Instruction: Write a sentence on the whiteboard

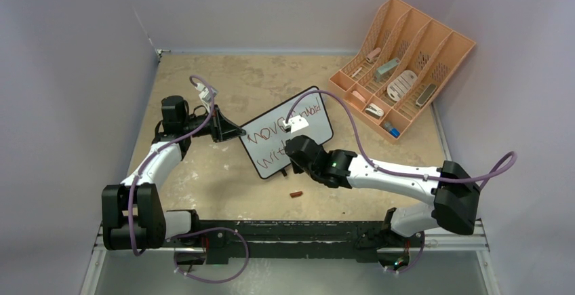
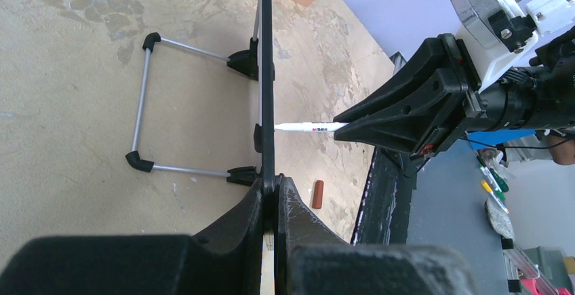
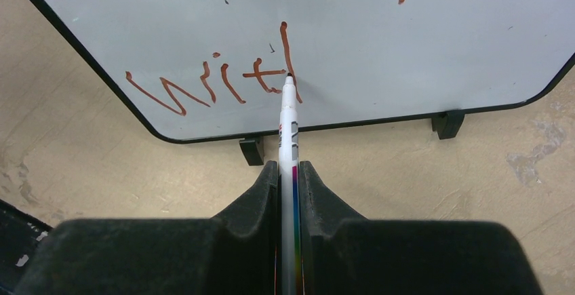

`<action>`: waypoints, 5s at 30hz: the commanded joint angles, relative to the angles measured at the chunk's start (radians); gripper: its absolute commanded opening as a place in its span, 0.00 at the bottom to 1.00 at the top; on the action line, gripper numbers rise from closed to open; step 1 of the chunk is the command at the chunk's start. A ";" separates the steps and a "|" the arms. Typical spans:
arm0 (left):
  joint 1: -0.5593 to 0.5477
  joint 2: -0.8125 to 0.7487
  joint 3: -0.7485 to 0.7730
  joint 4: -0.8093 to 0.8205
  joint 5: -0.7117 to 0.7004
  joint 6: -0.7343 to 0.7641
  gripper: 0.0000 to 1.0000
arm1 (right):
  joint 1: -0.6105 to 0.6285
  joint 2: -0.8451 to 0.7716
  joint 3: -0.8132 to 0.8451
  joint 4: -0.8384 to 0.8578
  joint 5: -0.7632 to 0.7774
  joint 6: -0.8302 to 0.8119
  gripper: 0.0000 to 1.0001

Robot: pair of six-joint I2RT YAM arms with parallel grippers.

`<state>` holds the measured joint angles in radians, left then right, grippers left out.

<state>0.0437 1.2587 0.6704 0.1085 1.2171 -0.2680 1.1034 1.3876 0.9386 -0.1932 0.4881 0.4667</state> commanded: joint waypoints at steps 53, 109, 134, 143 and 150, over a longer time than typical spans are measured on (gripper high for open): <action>-0.003 0.004 0.024 -0.014 0.000 0.031 0.00 | -0.034 -0.017 -0.037 -0.067 -0.022 0.089 0.00; -0.002 -0.001 0.034 -0.037 -0.001 0.049 0.00 | -0.143 -0.067 0.026 0.068 0.022 -0.053 0.00; -0.002 0.007 0.035 -0.037 -0.005 0.049 0.00 | -0.144 -0.062 -0.001 0.057 -0.070 -0.061 0.00; -0.002 0.008 0.035 -0.038 -0.007 0.049 0.00 | -0.145 -0.063 -0.042 0.015 -0.086 -0.018 0.00; -0.003 0.010 0.037 -0.038 -0.007 0.050 0.00 | -0.144 -0.060 -0.063 -0.017 -0.119 0.032 0.00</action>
<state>0.0437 1.2594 0.6827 0.0731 1.2152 -0.2432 0.9619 1.3220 0.8848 -0.1986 0.4007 0.4545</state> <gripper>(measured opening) 0.031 0.139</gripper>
